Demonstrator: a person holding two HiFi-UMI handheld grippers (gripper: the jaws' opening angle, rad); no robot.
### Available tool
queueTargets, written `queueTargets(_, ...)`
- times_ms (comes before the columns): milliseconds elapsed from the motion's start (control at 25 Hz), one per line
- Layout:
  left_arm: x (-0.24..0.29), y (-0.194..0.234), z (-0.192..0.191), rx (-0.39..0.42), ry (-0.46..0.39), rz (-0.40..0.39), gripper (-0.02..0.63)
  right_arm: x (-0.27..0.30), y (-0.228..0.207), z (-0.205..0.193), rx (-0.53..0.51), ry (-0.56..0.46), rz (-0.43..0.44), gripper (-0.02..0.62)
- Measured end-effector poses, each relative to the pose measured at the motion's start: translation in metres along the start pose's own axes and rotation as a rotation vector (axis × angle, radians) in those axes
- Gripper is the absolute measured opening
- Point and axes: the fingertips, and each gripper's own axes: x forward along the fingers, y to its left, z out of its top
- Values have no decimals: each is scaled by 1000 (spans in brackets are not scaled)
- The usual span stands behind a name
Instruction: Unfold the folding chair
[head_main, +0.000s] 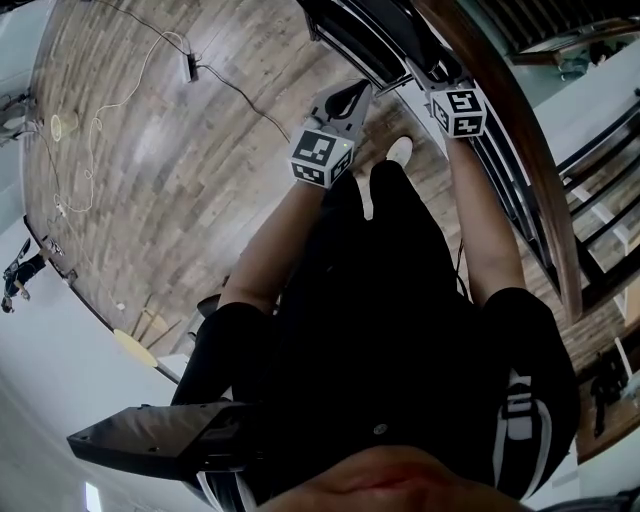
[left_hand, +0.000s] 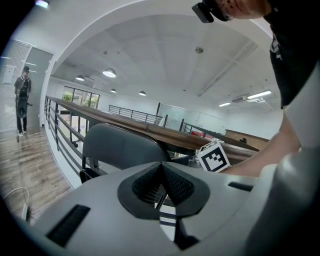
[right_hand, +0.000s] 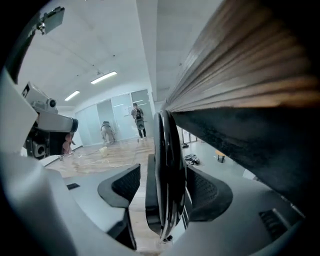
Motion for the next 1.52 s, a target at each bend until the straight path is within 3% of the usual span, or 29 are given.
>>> queueTargets(160, -3, 3, -4, -2, 7, 10, 3, 12, 1, 7, -22, -20, 50, 258)
queueTargets(240, -5, 5, -5, -4, 8, 16, 3, 13, -5, 8, -15, -34, 26, 162)
queueTargets(320, -7, 7, -7, -5, 10, 21, 3, 12, -7, 7, -10, -37, 15, 145)
queueTargets(640, -12, 28, -24, -19, 54, 74, 4, 8, 19, 5, -31, -8, 51, 133)
queueTargets(1000, -20, 55, -57, 44, 139, 92, 5, 6, 40, 3, -48, -13, 55, 133)
queueTargets(1080, -17, 58, -67, 124, 179, 67, 5, 5, 44, 5, -47, -17, 55, 132)
queueTargets(1280, 2, 75, -107, 449, 352, -46, 5, 5, 46, 3, -62, -14, 58, 132)
queueTargets(1520, 34, 85, -138, 831, 532, -289, 8, 3, 52, 3, -63, -13, 74, 130)
